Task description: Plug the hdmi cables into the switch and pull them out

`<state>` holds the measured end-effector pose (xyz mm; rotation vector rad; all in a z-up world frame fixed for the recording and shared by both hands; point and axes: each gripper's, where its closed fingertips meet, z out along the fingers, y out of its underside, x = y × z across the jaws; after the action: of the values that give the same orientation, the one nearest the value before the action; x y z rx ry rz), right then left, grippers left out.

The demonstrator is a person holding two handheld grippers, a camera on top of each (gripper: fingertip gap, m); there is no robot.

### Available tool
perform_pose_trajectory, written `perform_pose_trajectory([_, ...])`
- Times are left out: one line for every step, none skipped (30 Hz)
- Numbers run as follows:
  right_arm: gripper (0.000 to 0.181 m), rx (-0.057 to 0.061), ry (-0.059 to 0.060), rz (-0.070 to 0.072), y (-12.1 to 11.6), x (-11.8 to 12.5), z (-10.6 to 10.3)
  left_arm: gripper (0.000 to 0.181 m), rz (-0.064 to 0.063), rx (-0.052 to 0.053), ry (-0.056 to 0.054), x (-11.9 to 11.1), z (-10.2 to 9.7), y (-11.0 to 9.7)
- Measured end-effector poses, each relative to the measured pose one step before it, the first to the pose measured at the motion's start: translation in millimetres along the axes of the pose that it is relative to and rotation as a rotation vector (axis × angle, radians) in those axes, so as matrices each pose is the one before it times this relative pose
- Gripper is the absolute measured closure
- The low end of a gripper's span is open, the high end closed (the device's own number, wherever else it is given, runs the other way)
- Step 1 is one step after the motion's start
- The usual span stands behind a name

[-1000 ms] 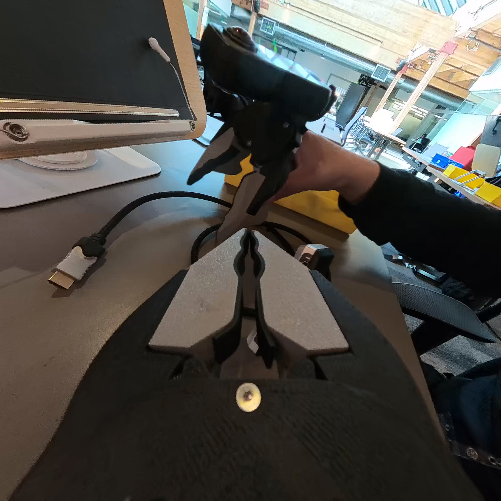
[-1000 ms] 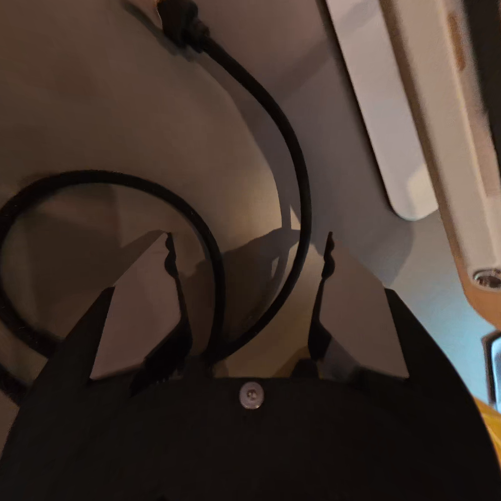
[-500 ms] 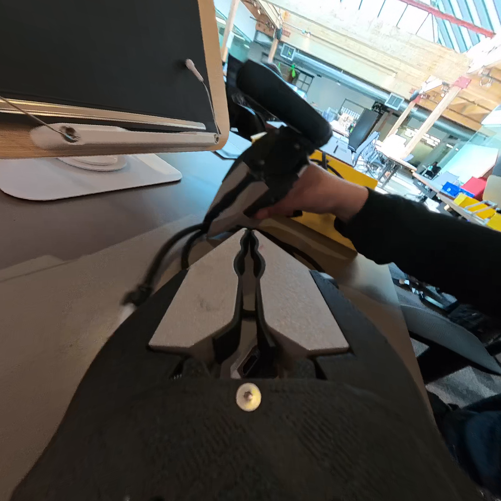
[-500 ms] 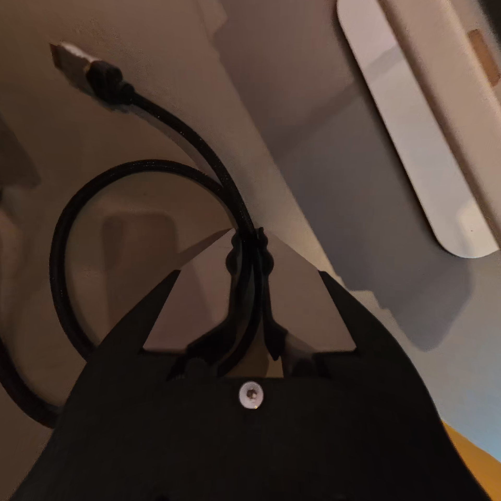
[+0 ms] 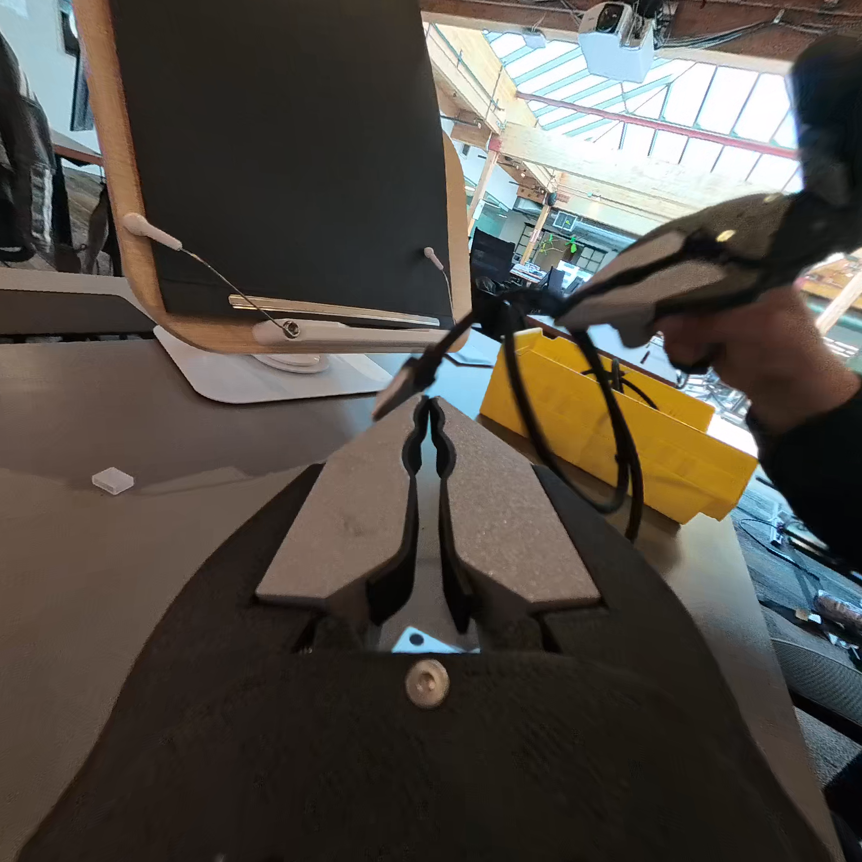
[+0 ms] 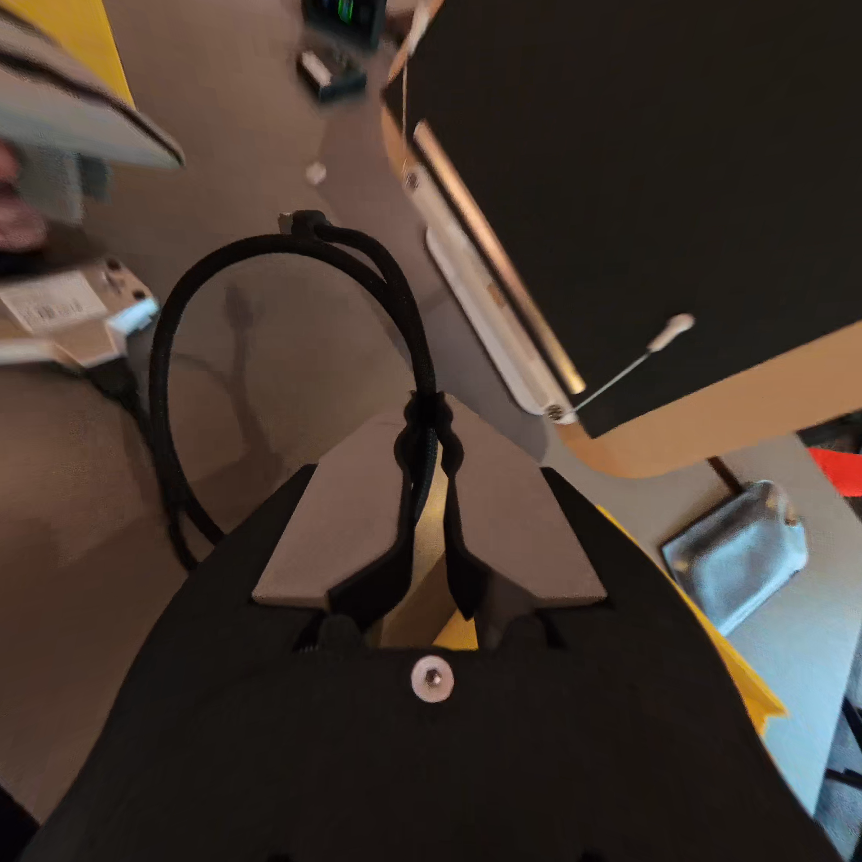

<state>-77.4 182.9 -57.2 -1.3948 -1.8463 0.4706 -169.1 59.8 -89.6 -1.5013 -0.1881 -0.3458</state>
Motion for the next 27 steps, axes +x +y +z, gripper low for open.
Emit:
perform_pose_trajectory([0.178, 0.0381, 0.0131, 0.01, -10.16, 5.3, -15.78, 0.181, -0.0022, 0.0001, -0.0023, -0.43, -0.12, -0.12])
perform_pose_trajectory([0.178, 0.0319, 0.0118, 0.0087, -9.88, 5.12, -15.27, 0.181, 0.0034, 0.0096, -0.0167, -2.55, -1.35, -1.8])
perform_pose_trajectory([0.178, 0.0254, 0.0108, 0.0055, -9.35, 4.8, -14.51, 0.181, 0.007, 0.0207, -0.0184, -3.01, -2.4, -3.19])
perform_pose_trajectory([0.178, 0.0193, 0.0168, -0.0003, -9.02, 5.95, -13.69, 0.181, -0.0047, 0.0183, -0.0123, -2.5, -2.14, -2.61])
perform_pose_trajectory([0.178, 0.0194, 0.0236, -0.0052, -9.41, 7.44, -13.07, 0.181, -0.0086, 0.0007, -0.0023, -0.81, -0.48, 0.64])
perform_pose_trajectory([0.178, 0.0148, 0.0245, -0.0074, -9.26, 8.42, -12.16, 0.181, -0.015, -0.0119, 0.0139, 1.55, 1.26, 2.83])
perform_pose_trajectory([0.178, 0.0118, 0.0252, -0.008, -9.15, 9.46, -11.3, 0.181, -0.016, -0.021, 0.0264, 3.46, 2.17, 4.02])
perform_pose_trajectory([0.178, 0.0079, 0.0234, -0.0084, -8.85, 9.71, -10.14, 0.181, -0.0112, -0.0198, 0.0195, 2.43, 2.22, 3.6])
perform_pose_trajectory([0.177, 0.0017, 0.0233, -0.0081, -8.14, 10.26, -9.05, 0.181, -0.0003, -0.0154, 0.0032, 0.52, 1.7, 3.13])
perform_pose_trajectory([0.178, 0.0021, 0.0258, -0.0064, -8.01, 10.9, -8.76, 0.181, 0.0067, -0.0117, -0.0076, -0.77, 1.06, 2.15])
perform_pose_trajectory([0.178, 0.0026, 0.0254, -0.0065, -8.35, 10.64, -8.74, 0.181, 0.0091, -0.0061, -0.0076, -0.65, 0.29, 0.98])
perform_pose_trajectory([0.178, 0.0011, 0.0226, -0.0089, -8.6, 9.49, -8.9, 0.181, 0.0066, 0.0014, -0.0092, -0.75, -0.51, -0.37])
perform_pose_trajectory([0.178, 0.0039, 0.0246, -0.0121, -9.61, 8.97, -8.95, 0.181, 0.0067, 0.0079, -0.0104, -1.13, -0.99, -1.4])
perform_pose_trajectory([0.178, 0.0087, 0.0293, -0.0185, -10.84, 8.94, -8.86, 0.181, 0.0027, 0.0072, -0.0067, -1.06, -0.9, -1.15])
perform_pose_trajectory([0.178, 0.0047, 0.0367, -0.0259, -10.93, 10.09, -7.94, 0.181, -0.0056, 0.0024, -0.0011, -0.68, -0.3, -0.38])
perform_pose_trajectory([0.178, -0.0024, 0.0482, -0.0286, -10.02, 12.74, -6.5, 0.181, -0.0085, -0.0012, 0.002, -0.42, 0.11, 0.43])
perform_pose_trajectory([0.176, -0.0102, 0.0567, -0.0294, -8.52, 16.0, -4.25, 0.181, -0.0072, -0.0048, 0.0027, -0.36, 0.55, 1.2])
perform_pose_trajectory([0.176, -0.017, 0.0516, -0.0216, -6.32, 17.19, -1.33, 0.181, -0.0051, -0.0072, 0.0009, -0.46, 0.61, 1.53])
perform_pose_trajectory([0.176, -0.0183, 0.0342, -0.0081, -4.43, 16.47, 1.61, 0.181, -0.0009, -0.0063, 0.0017, 0.13, 0.54, 1.38])
perform_pose_trajectory([0.177, -0.0214, 0.0248, 0.0026, -2.2, 15.47, 4.02, 0.181, 0.0012, -0.005, 0.0015, 0.38, 0.17, 1.03])
perform_pose_trajectory([0.177, -0.0306, 0.0287, -0.0009, 1.03, 15.62, 5.28, 0.181, 0.0047, -0.0017, -0.0027, 0.01, -0.46, 0.41])
perform_pose_trajectory([0.177, -0.0347, 0.0274, -0.009, 3.52, 13.87, 5.94, 0.181, 0.0056, 0.0018, -0.0053, -0.56, -0.73, -0.15])
perform_pose_trajectory([0.177, -0.0353, 0.0202, -0.0098, 5.35, 11.29, 5.85, 0.181, 0.0015, 0.0045, -0.0042, -0.8, -1.01, -0.91])
perform_pose_trajectory([0.177, -0.0304, 0.0181, -0.0016, 6.25, 9.61, 4.63, 0.181, -0.0035, 0.0072, -0.0034, -1.31, -0.89, -1.25])
perform_pose_trajectory([0.177, -0.0129, 0.0118, 0.0014, 5.01, 7.07, 3.12, 0.181, -0.0089, 0.0069, -0.0004, -1.21, -0.65, -1.16])
perform_pose_trajectory([0.177, -0.0061, 0.0065, 0.003, 4.98, 5.23, 1.83, 0.181, -0.0106, 0.0041, -0.0015, -1.18, -0.14, -0.53])
perform_pose_trajectory([0.177, -0.0068, 0.0043, 0.0068, 5.68, 4.25, 1.53, 0.181, -0.0037, -0.0012, 0.0012, -0.24, 0.67, 0.35])
